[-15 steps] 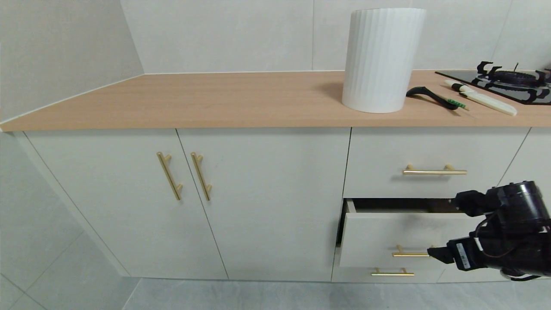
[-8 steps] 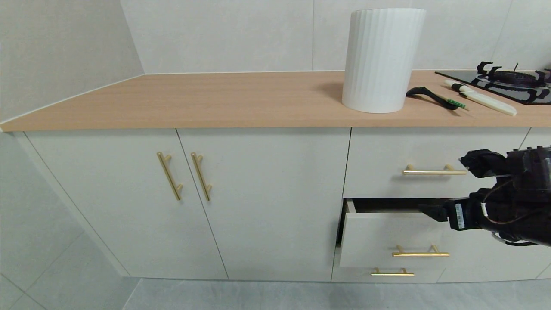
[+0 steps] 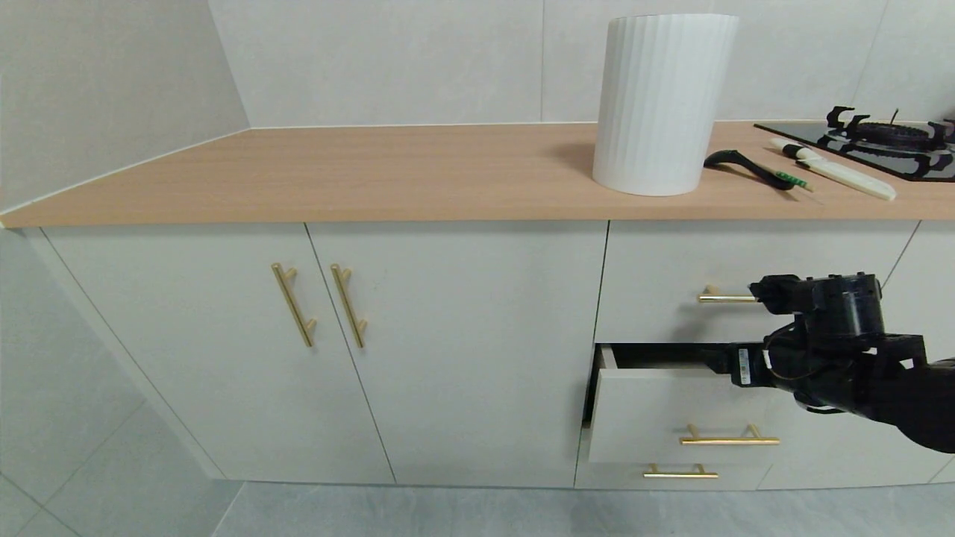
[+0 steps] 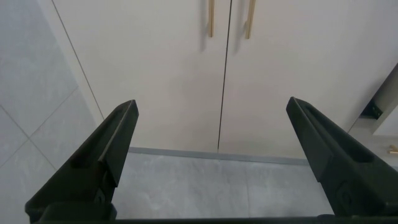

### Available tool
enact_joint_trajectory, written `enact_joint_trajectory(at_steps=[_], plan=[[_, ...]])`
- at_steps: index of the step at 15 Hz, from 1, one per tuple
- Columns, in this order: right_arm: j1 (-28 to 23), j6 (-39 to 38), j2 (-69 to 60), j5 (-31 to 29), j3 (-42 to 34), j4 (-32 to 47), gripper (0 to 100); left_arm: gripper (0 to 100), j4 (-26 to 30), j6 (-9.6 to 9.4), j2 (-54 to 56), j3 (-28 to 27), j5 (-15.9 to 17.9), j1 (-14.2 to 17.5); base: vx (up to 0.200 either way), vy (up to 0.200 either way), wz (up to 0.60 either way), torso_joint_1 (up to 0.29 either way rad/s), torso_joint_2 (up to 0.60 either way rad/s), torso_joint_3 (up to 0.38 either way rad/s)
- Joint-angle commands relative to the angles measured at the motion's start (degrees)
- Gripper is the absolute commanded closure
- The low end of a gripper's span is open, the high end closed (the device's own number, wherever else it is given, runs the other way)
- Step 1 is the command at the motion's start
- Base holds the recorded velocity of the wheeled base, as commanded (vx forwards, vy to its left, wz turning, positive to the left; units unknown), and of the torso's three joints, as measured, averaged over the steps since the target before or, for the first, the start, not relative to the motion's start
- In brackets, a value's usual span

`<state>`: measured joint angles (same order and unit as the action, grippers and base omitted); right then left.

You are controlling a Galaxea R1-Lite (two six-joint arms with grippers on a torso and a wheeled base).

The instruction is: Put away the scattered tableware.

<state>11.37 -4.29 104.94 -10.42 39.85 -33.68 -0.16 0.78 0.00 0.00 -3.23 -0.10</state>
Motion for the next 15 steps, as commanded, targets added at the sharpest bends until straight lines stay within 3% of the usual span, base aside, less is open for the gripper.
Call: enact_joint_trajectory(at_steps=[1, 15], plan=[[0.0, 0.0, 5.2, -0.2, -0.3, -2.7, 0, 0, 0.0, 0.01, 0.0, 0.0, 0.0, 0.0, 0.0, 0.0, 0.0, 0.0, 0.0, 0.0], [-1.1, 0.0, 6.7, -0.7, -0.7, -4.7, 0, 0, 0.0, 0.01, 0.0, 0.0, 0.0, 0.0, 0.0, 0.0, 0.0, 0.0, 0.0, 0.0]])
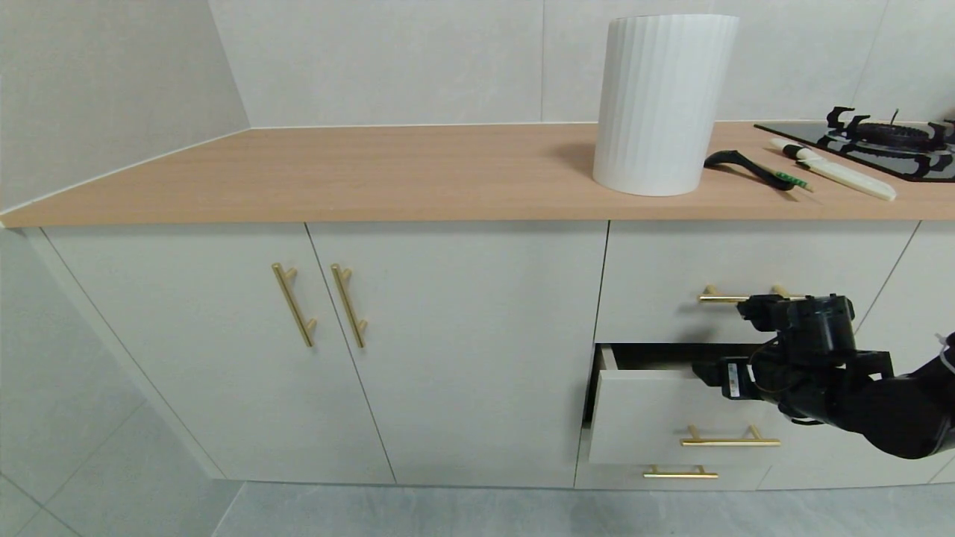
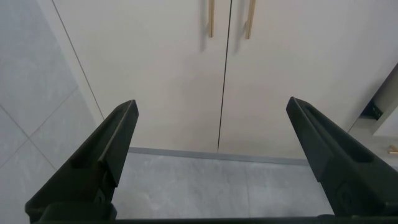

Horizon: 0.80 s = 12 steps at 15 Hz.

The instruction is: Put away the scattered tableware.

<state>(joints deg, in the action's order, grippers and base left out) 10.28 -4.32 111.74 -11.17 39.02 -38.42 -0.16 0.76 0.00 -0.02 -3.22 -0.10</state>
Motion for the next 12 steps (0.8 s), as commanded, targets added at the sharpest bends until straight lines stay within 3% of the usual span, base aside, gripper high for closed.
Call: enact_joint_trajectory(at_steps=[1, 4, 12], plan=[[0.0, -0.1, 0.0, 0.0, 0.2, -0.3, 0, 0, 0.0, 0.04, 0.0, 0.0, 0.0, 0.0, 0.0, 0.0, 0.0, 0.0, 0.0, 0.0], [0.0, -1.2, 2.7, -0.3, 0.0, -6.8, 0, 0, 0.0, 0.04, 0.0, 0.0, 0.0, 0.0, 0.0, 0.0, 0.0, 0.0, 0.0, 0.0], [-0.3, -0.9, 4.9, -0.3, -0.1, -6.8, 0, 0, 0.0, 0.04, 0.0, 0.0, 0.0, 0.0, 0.0, 0.0, 0.0, 0.0, 0.0, 0.0]])
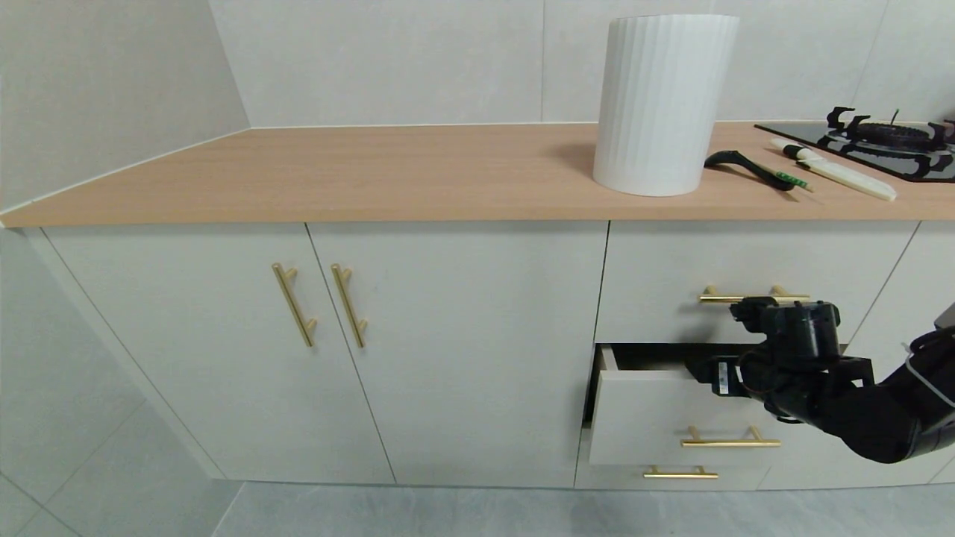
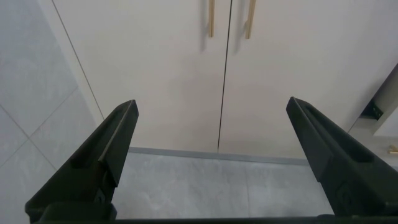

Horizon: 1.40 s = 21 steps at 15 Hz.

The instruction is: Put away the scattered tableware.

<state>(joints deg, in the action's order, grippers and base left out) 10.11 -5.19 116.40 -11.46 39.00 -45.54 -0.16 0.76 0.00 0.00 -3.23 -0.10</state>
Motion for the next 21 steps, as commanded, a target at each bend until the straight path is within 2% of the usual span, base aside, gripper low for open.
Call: enact_joint_trajectory(at_steps=[1, 4, 11, 21], plan=[[-0.3, 0.1, -0.4, 0.0, -0.3, 1.2, 0, 0, 0.0, 0.04, 0.0, 0.0, 0.0, 0.0, 0.0, 0.0, 0.0, 0.0, 0.0, 0.0], [-0.4, 0.0, -3.5, 0.1, -1.1, 4.6, 0, 0, 0.0, 0.04, 0.0, 0.0, 0.0, 0.0, 0.0, 0.0, 0.0, 0.0, 0.0, 0.0], [1.4, -0.3, -10.5, 0.1, -11.0, 4.9, 0, 0, 0.0, 0.04, 0.0, 0.0, 0.0, 0.0, 0.0, 0.0, 0.0, 0.0, 0.0, 0.0], [3.4, -0.3, -28.9, 0.2, -31.4, 4.7, 0, 0, 0.0, 0.04, 0.0, 0.0, 0.0, 0.0, 0.0, 0.0, 0.0, 0.0, 0.0, 0.0]])
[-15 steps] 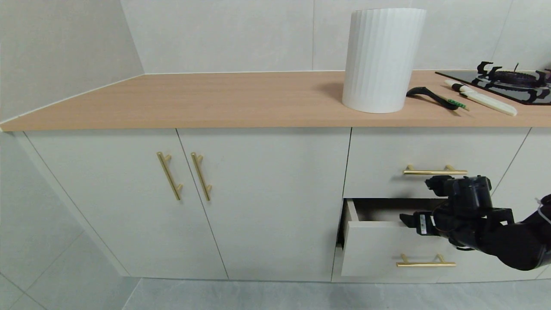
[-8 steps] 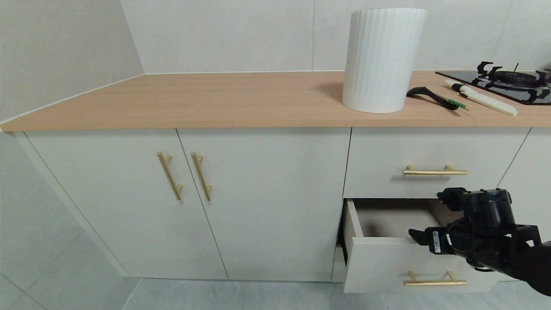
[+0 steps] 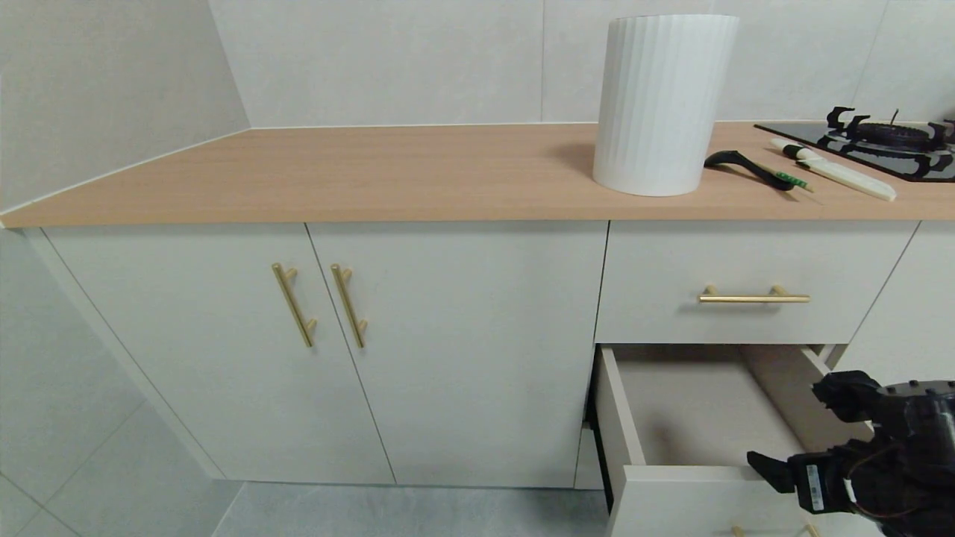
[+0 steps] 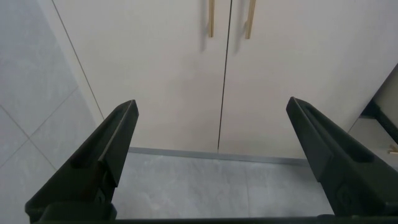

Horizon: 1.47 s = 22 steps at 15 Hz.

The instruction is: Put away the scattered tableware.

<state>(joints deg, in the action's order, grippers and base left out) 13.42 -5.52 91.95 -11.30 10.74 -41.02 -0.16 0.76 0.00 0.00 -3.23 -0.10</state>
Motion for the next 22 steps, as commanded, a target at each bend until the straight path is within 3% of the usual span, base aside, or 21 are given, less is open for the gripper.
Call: enact_joint_trajectory(at_steps=[1, 6, 12, 16, 19, 22], plan=[[0.2, 0.1, -6.0, 0.2, -5.1, 0.2, 0, 0, 0.0, 0.04, 0.0, 0.0, 0.0, 0.0, 0.0, 0.0, 0.0, 0.0, 0.0, 0.0], [1.7, -0.2, -11.4, 0.3, -10.7, 1.3, 0, 0, 0.0, 0.04, 0.0, 0.0, 0.0, 0.0, 0.0, 0.0, 0.0, 0.0, 0.0, 0.0], [2.1, 0.0, -26.2, 0.8, -10.7, 17.3, 0, 0, 0.0, 0.04, 0.0, 0.0, 0.0, 0.0, 0.0, 0.0, 0.0, 0.0, 0.0, 0.0], [2.1, 0.0, -29.6, 1.3, -9.5, 20.5, 0, 0, 0.0, 0.04, 0.0, 0.0, 0.0, 0.0, 0.0, 0.0, 0.0, 0.0, 0.0, 0.0], [2.1, 0.2, -30.8, 1.0, -1.1, 24.8, 0, 0, 0.0, 0.04, 0.0, 0.0, 0.0, 0.0, 0.0, 0.0, 0.0, 0.0, 0.0, 0.0], [2.1, 0.2, -32.1, 4.4, 28.6, 52.5, 0, 0, 0.0, 0.04, 0.0, 0.0, 0.0, 0.0, 0.0, 0.0, 0.0, 0.0, 0.0, 0.0]])
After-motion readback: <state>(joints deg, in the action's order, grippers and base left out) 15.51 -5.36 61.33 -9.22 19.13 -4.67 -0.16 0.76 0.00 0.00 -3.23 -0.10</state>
